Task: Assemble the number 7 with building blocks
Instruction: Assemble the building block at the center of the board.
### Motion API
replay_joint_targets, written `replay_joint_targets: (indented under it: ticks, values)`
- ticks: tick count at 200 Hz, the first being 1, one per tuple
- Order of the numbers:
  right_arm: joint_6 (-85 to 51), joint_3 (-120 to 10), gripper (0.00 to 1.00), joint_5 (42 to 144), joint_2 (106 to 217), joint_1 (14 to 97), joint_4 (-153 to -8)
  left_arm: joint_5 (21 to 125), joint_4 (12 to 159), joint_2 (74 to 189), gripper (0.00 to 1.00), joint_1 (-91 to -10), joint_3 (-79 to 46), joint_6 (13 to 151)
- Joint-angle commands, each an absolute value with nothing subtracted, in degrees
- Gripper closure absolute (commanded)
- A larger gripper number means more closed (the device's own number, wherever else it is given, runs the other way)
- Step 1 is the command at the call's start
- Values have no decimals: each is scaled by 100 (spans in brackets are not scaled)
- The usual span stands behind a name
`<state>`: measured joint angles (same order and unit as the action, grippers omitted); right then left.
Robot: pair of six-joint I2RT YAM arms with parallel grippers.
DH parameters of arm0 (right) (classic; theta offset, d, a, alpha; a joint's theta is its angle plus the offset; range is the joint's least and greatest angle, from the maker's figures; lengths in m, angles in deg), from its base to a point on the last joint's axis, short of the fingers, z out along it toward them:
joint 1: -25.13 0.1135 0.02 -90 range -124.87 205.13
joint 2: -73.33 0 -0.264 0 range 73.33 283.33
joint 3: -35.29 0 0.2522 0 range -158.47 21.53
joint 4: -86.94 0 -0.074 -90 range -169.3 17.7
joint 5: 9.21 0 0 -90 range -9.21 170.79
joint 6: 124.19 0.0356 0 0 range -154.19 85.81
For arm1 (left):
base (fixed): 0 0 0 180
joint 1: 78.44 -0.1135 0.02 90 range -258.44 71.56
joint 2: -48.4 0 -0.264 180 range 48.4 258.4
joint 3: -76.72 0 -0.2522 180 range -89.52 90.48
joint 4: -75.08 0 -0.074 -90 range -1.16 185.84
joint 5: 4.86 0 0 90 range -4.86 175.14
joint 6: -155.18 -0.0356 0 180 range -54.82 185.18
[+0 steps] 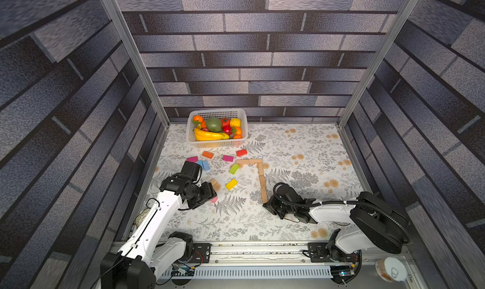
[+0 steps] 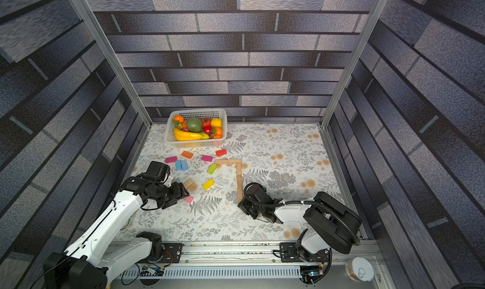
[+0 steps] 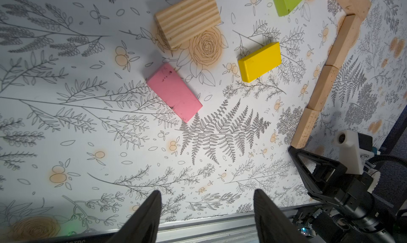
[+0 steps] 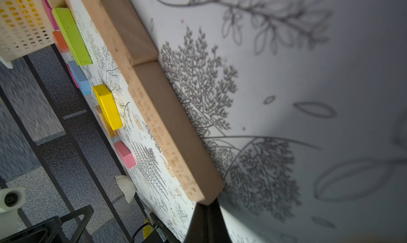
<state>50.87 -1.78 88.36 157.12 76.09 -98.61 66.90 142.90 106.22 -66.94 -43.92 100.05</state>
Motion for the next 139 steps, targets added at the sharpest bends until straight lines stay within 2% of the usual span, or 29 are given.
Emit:
replay_joint_targets:
  ticks: [1, 41, 102, 122, 139]
  values:
    - [5027, -158, 100, 8816, 15884, 7542, -9362, 6646, 14448, 10570, 32, -6737, -4233, 9878]
    - [4945, -276, 100, 8896, 15554, 7575, -9104, 6651, 14445, 10570, 32, -6755, -4233, 9876]
    - [3789, -1541, 100, 8804, 13965, 7596, -6246, 6587, 14310, 10628, 28, -6796, -4226, 9875]
    - [3361, -1934, 90, 8872, 13987, 7409, -5548, 6620, 14224, 10764, 24, -6799, -4125, 9832]
    - [2989, -2316, 73, 9005, 14226, 7240, -5089, 6743, 14201, 11001, 22, -6785, -3885, 9737]
